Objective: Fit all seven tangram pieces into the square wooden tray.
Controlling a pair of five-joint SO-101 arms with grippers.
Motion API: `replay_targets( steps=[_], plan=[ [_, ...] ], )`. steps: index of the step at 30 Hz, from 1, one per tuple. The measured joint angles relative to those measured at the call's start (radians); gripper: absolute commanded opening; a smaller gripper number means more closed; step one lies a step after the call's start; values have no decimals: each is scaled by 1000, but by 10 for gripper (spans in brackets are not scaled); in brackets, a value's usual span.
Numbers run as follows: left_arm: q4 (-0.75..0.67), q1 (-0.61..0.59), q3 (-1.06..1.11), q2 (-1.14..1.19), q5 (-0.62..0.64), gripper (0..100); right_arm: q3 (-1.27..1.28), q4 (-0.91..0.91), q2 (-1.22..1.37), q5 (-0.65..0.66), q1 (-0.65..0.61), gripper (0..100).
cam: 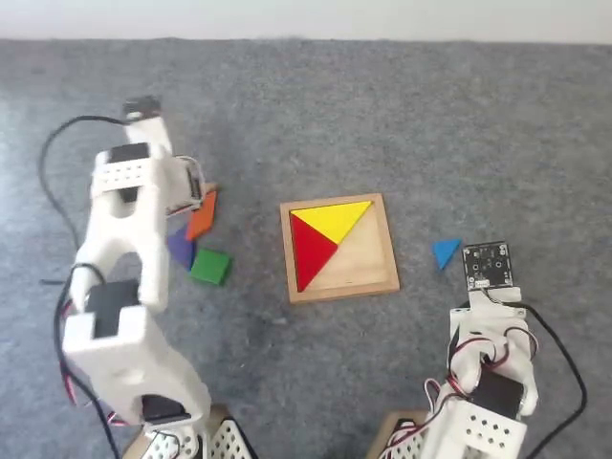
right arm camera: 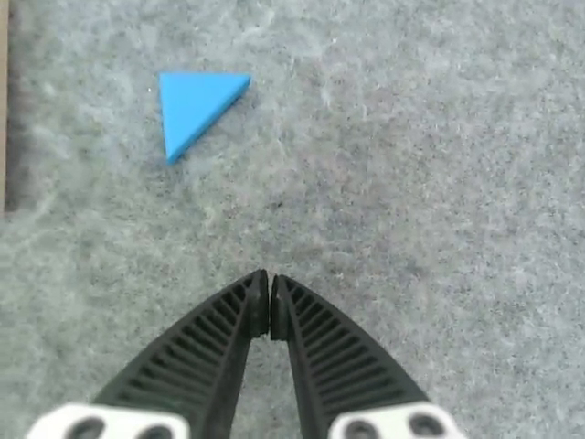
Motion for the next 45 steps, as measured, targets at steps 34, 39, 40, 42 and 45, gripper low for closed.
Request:
replay_targets(
  steps=[34, 39, 40, 42, 45],
  plan=[
    [-157, 83, 95, 25, -23, 170, 0, 0, 0, 3, 0, 9],
    [-157, 55, 95, -14, -17, 170, 0, 0, 0, 3, 0, 9],
    [-157, 55, 95, -14, -15, 170, 0, 0, 0, 3, 0, 9],
    [-157, 60, 95, -14, -20, 170, 0, 0, 0, 5, 0, 9],
    [-157, 64, 95, -9, -15, 170, 0, 0, 0, 6, 0, 9]
  ],
)
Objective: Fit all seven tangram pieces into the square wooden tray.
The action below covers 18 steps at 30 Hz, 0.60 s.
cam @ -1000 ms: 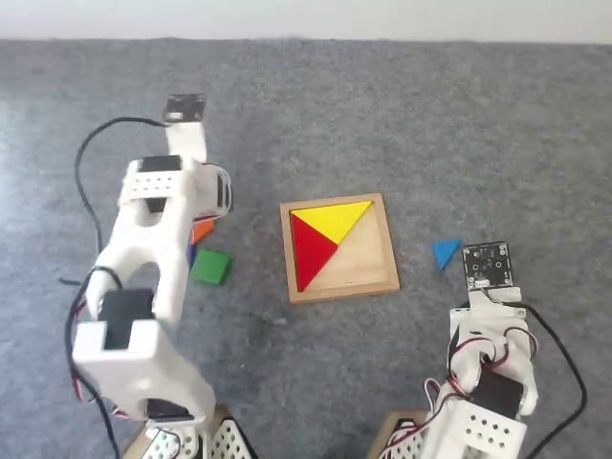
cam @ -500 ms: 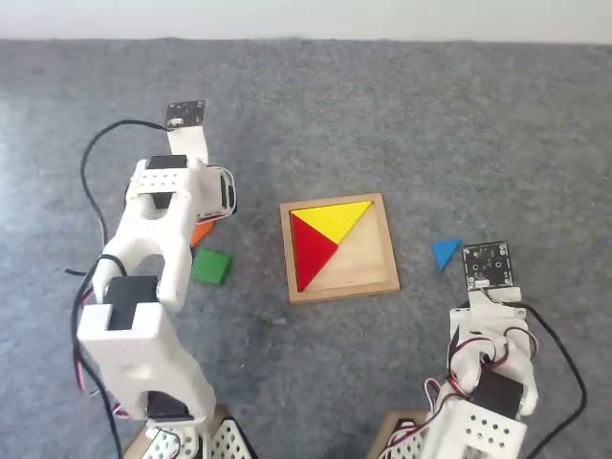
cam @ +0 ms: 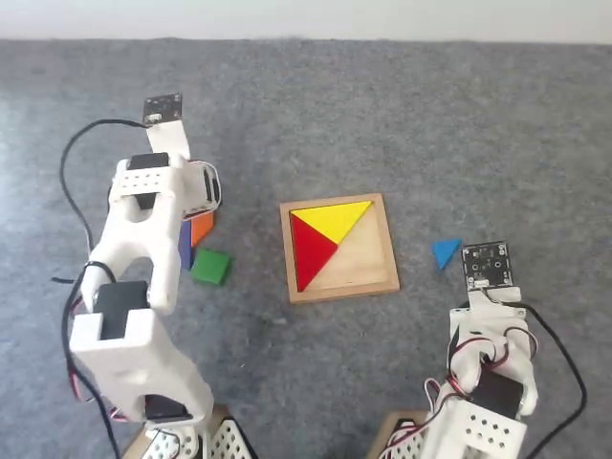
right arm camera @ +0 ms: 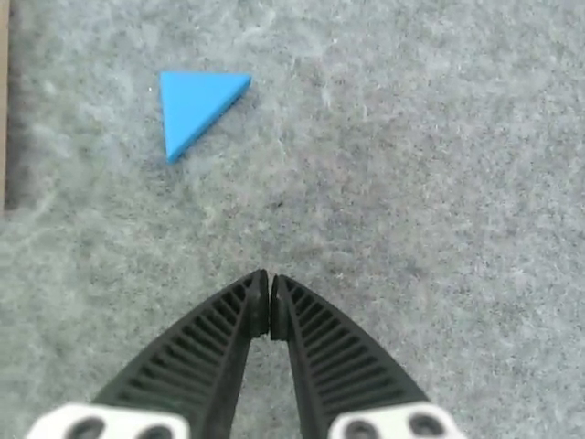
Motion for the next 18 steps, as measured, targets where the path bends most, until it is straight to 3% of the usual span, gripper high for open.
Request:
replay_targets(
  steps=[11, 18],
  plan=[
    [9, 11, -34, 106, -5, 165, 0, 0, 0, 0, 0, 9],
    [83, 25, -94, 147, 0, 104, 0, 0, 0, 0, 0, 9]
  ],
)
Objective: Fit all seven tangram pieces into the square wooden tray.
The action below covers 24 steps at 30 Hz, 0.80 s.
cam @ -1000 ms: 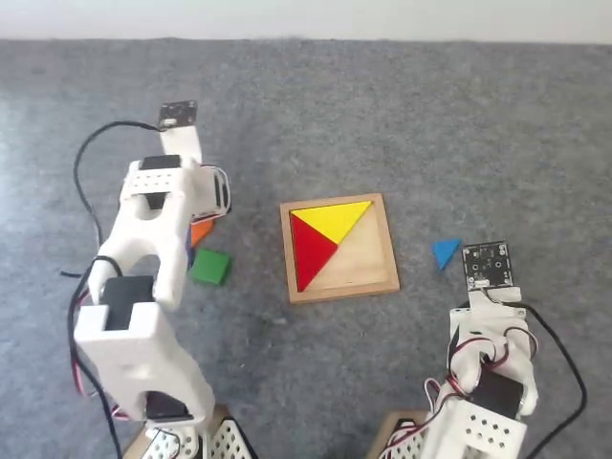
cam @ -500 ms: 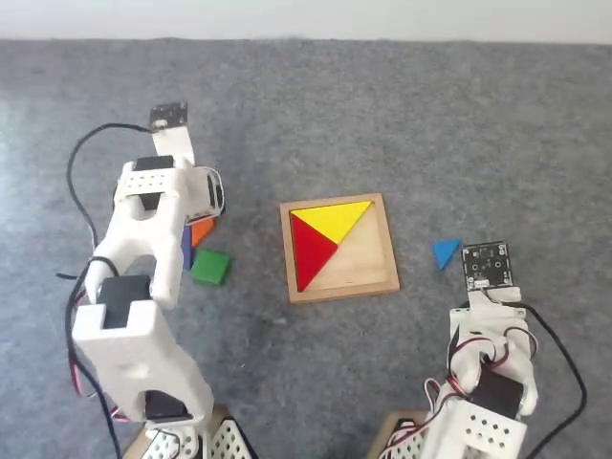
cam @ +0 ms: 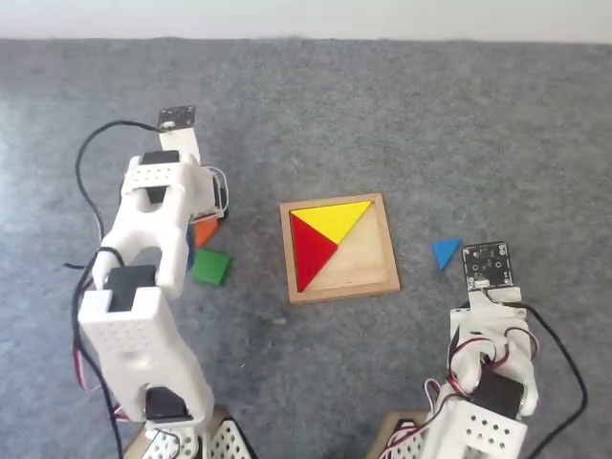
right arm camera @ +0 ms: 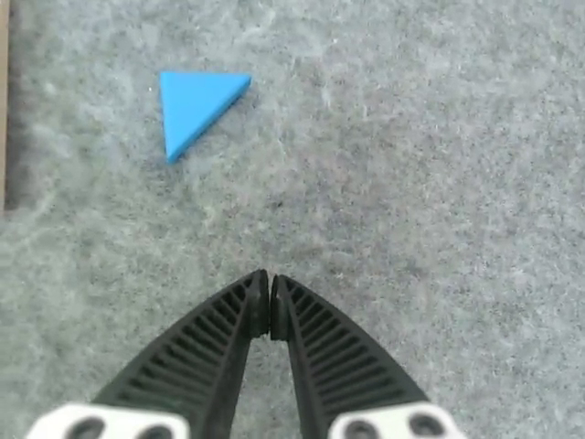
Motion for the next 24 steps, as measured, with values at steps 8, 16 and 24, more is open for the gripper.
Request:
replay_targets(
  steps=[8, 16, 24],
  plan=[
    [51, 31, -43, 23, -25, 47, 0, 0, 0, 0, 0, 9],
    [101, 77, -32, -21, -25, 47, 0, 0, 0, 0, 0, 9],
    [126, 245, 74, -262, -41, 47, 0, 0, 0, 0, 0, 9]
  ],
)
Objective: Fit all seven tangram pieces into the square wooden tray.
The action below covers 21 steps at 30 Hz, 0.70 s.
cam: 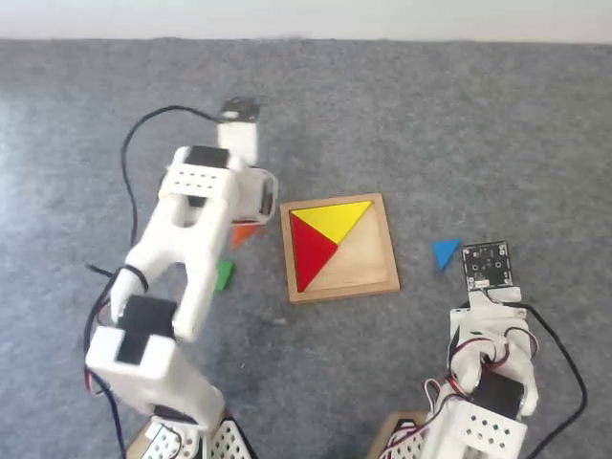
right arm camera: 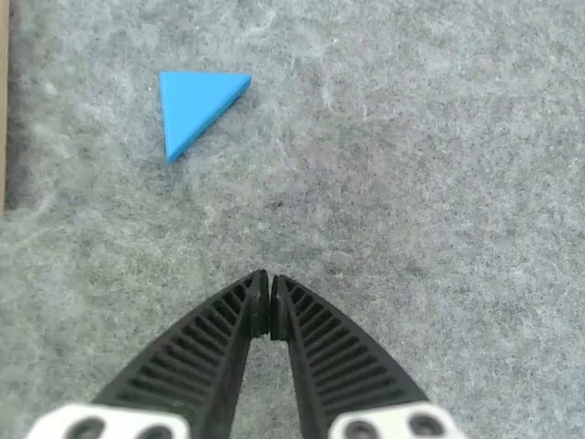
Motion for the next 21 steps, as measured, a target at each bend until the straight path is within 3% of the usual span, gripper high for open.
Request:
replay_targets(
  steps=[9, 13, 21],
  plan=[
    [21, 281, -130, 21, -3, 47, 0, 0, 0, -2, -8, 9],
    [21, 394, -238, 157, 80, 45, 0, 0, 0, 0, -32, 9],
    [28, 439, -463, 445, 236, 44, 0, 0, 0, 0, -37, 9]
  ],
)
